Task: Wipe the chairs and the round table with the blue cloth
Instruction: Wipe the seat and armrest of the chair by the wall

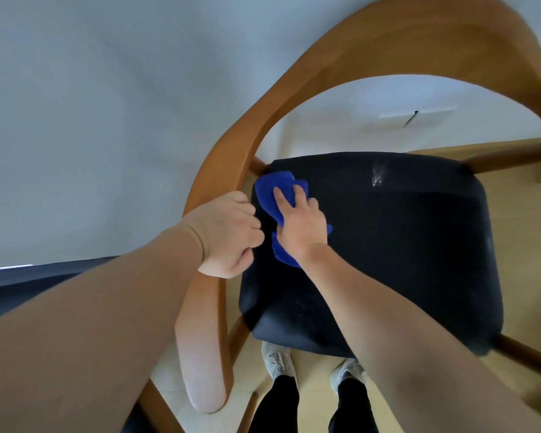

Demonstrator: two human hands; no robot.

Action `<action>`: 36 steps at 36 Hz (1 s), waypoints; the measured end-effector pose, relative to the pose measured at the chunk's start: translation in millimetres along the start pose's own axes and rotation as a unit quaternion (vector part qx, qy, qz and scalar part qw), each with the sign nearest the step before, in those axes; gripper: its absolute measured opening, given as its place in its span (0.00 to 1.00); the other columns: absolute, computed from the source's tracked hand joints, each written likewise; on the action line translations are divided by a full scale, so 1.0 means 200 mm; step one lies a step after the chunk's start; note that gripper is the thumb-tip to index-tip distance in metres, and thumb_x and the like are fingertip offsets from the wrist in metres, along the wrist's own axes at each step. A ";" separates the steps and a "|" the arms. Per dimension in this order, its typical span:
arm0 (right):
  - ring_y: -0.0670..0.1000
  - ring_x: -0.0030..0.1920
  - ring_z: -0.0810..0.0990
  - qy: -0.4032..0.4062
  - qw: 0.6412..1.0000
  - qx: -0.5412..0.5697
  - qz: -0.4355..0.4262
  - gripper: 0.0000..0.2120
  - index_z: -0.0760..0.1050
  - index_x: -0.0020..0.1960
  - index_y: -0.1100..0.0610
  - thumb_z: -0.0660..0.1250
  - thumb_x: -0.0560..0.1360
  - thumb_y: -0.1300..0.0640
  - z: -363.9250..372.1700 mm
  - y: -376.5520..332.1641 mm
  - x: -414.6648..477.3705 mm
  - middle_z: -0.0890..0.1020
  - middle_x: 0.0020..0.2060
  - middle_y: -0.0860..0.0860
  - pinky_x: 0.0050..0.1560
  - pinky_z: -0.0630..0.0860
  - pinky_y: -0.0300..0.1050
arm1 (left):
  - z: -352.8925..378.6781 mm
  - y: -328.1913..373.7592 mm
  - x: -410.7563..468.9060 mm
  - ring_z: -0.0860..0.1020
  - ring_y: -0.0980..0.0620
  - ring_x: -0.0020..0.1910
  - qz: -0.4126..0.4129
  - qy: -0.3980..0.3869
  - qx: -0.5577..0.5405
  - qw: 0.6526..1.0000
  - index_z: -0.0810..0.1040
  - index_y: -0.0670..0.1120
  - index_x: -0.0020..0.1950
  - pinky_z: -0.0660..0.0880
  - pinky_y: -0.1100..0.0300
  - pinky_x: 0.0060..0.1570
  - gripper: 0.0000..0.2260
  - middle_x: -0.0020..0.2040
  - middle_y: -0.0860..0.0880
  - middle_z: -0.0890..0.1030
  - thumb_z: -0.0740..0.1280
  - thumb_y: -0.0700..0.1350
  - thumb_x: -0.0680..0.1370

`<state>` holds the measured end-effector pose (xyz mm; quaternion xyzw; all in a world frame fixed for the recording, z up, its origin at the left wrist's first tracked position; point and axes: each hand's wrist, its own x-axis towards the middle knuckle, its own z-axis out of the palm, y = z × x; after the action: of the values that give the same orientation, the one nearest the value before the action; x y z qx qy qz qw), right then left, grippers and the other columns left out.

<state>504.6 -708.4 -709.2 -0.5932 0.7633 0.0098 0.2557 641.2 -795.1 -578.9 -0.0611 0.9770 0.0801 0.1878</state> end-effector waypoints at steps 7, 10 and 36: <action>0.61 0.59 0.68 -0.043 0.983 -0.103 -0.146 0.33 0.49 0.78 0.46 0.59 0.77 0.57 0.07 0.00 0.03 0.53 0.76 0.59 0.55 0.70 0.53 | -0.01 0.00 0.00 0.64 0.52 0.31 0.005 0.000 -0.005 1.000 0.73 0.50 0.30 0.69 0.54 0.48 0.13 0.26 0.54 0.70 0.53 0.49 0.70; 0.60 0.58 0.68 -0.045 0.976 -0.114 -0.180 0.32 0.51 0.78 0.44 0.60 0.77 0.54 0.04 0.07 0.08 0.54 0.76 0.57 0.55 0.70 0.52 | 0.00 0.00 0.00 0.65 0.51 0.31 0.000 -0.006 0.001 1.000 0.73 0.50 0.30 0.68 0.55 0.48 0.13 0.27 0.54 0.70 0.53 0.49 0.71; 0.63 0.57 0.69 0.016 0.996 -0.088 -0.005 0.32 0.53 0.77 0.45 0.61 0.76 0.51 -0.14 0.47 0.26 0.57 0.75 0.56 0.48 0.72 0.53 | 0.00 0.01 -0.01 0.64 0.52 0.30 -0.007 -0.003 -0.001 1.000 0.70 0.51 0.30 0.54 0.62 0.44 0.10 0.27 0.55 0.67 0.55 0.48 0.71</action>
<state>399.8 -736.6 -732.5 -0.6172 0.7606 0.0663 0.1901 642.8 -792.5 -577.9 -0.0675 0.9760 0.0800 0.1910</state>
